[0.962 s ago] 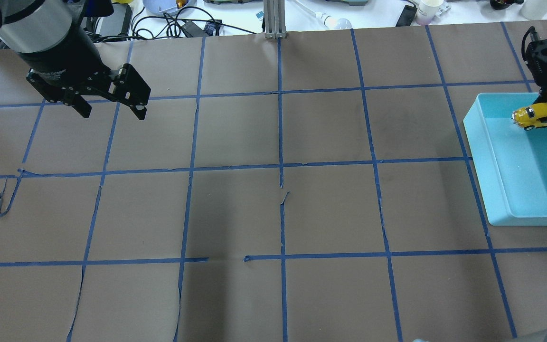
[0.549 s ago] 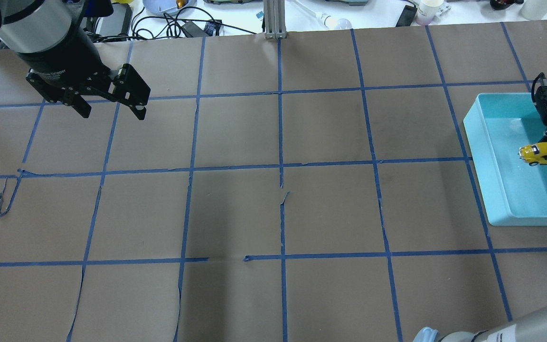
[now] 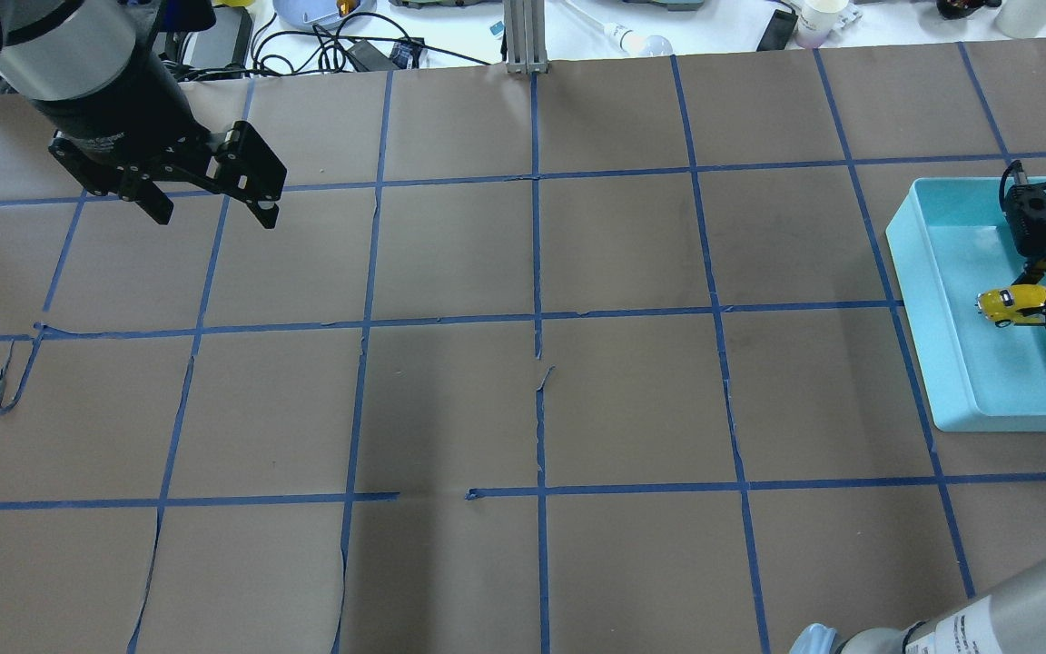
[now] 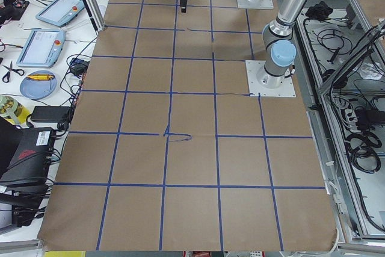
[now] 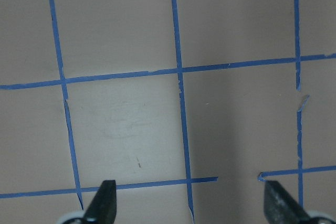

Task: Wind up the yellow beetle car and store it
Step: 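Lower the car into the bin and open the right gripper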

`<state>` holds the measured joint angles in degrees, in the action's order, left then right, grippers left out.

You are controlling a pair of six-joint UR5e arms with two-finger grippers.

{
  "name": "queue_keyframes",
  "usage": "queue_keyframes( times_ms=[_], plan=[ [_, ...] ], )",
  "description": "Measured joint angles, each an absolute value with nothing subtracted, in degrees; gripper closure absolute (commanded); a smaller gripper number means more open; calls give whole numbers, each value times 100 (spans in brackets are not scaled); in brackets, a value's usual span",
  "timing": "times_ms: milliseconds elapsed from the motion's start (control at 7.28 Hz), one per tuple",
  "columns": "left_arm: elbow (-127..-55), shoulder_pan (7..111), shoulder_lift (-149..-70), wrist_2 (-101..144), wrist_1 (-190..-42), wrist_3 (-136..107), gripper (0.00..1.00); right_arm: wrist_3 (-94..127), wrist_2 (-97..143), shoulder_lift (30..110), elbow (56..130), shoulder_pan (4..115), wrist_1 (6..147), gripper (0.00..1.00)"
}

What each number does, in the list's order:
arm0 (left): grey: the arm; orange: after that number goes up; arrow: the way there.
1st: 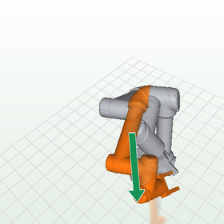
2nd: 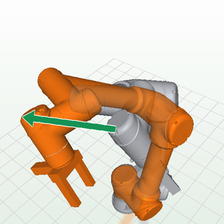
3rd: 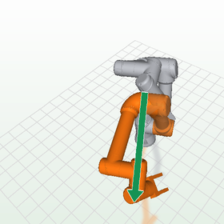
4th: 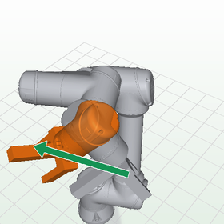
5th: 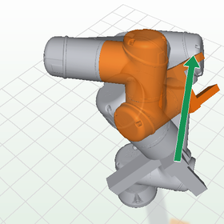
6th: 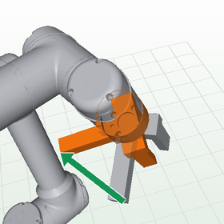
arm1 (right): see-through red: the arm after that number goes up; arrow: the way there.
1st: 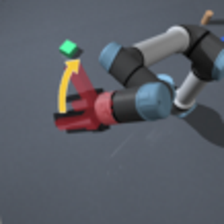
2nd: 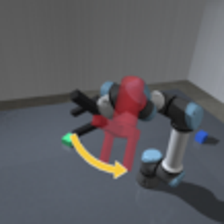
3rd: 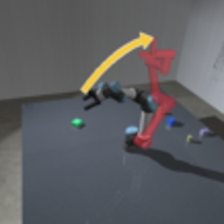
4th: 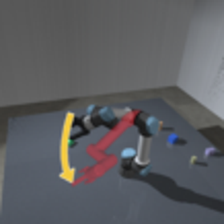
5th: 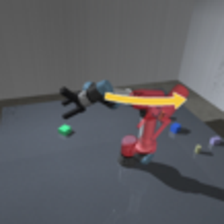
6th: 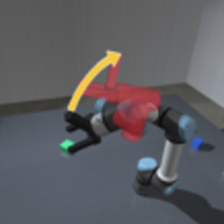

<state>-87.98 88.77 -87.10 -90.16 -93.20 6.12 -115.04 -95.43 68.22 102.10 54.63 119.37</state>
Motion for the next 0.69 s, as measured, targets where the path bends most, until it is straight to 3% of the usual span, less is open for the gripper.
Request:
queue_keyframes(
  times_ms=[137, 275, 412, 687],
  plan=[
    [-8798, 8877, -8710, -9016, -9322, 612, 0, -11494, -9539, 6812, 10212, 5505, 11938, 100],
    [-8798, 8877, -8710, -9006, -9322, 609, 0, -11495, -9479, 6805, 10212, 5554, 11932, 44],
    [-8798, 8877, -8710, -8993, -9319, 608, 0, -11500, -9362, 6783, 10211, 5605, 11949, 0],
    [-8798, 8877, -8710, -8985, -9317, 607, 0, -11478, -9258, 6782, 10194, 5631, 11969, 0]
  ],
)
